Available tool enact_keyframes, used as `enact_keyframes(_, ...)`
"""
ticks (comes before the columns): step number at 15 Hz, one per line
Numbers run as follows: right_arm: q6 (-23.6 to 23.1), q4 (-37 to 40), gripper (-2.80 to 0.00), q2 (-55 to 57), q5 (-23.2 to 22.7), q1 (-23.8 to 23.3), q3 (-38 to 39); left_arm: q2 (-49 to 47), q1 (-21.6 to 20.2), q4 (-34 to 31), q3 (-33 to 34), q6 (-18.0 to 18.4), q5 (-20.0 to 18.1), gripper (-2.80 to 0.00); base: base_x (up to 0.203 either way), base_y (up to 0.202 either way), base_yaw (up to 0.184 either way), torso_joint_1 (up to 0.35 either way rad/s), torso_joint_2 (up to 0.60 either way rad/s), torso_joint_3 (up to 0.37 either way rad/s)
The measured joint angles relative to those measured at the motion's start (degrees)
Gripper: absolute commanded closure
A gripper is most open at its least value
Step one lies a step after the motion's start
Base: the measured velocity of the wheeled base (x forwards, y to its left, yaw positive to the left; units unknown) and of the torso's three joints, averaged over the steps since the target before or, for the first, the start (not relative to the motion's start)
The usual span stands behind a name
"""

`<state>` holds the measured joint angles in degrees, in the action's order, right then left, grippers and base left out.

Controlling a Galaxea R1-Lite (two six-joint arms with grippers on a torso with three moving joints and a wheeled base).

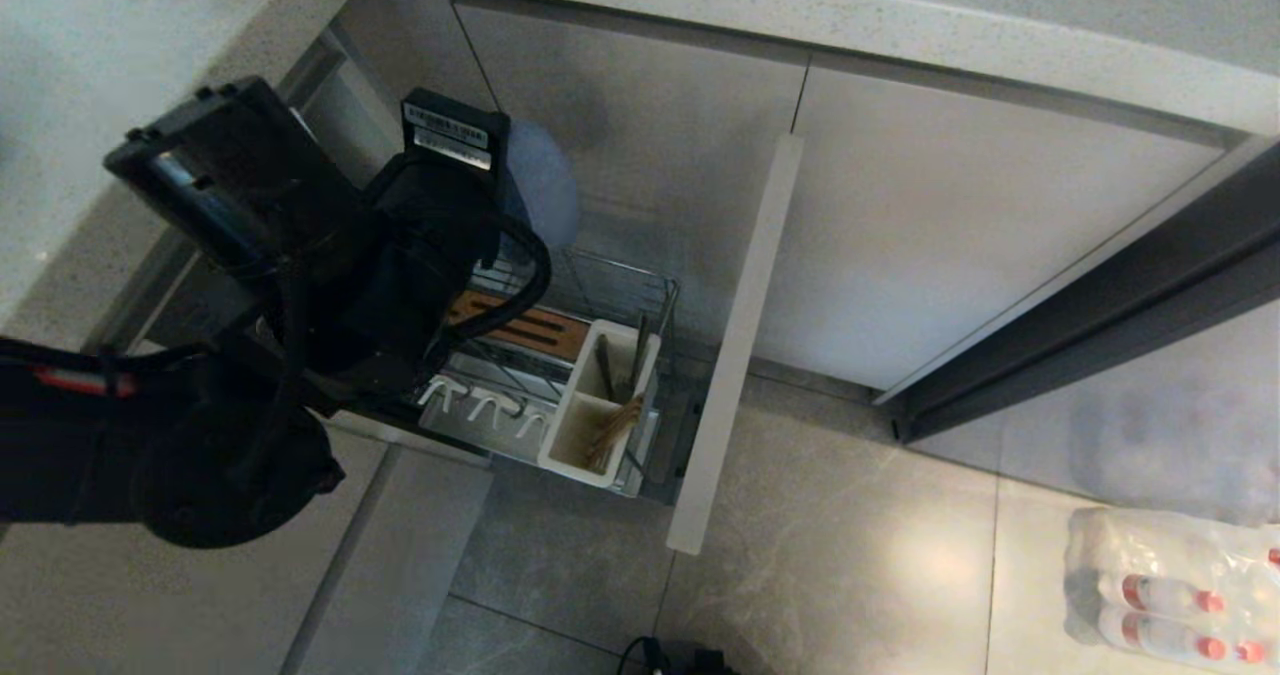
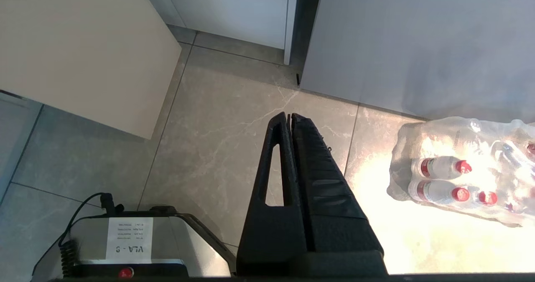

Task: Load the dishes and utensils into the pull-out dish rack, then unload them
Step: Pick up the bowl and place it in the cupboard

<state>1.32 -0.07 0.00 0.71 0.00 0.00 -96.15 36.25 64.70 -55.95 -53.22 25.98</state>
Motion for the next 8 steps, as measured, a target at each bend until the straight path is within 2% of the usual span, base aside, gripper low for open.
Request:
enact_keyframes(4, 0.0, 0.0, 0.00, 0.0, 0.0, 0.0, 0.0, -3.3, -1.6, 1.0, 0.1, -0.4, 0.9, 0.00, 0.000, 0.000, 0.000, 0.000, 0.00, 0.000)
enact_keyframes(8, 0.0, 0.0, 0.00, 0.0, 0.0, 0.0, 0.0, -7.7, -2.7, 8.7, 0.3, 1.0, 0.9, 0.00, 0.000, 0.000, 0.000, 0.000, 0.00, 0.000)
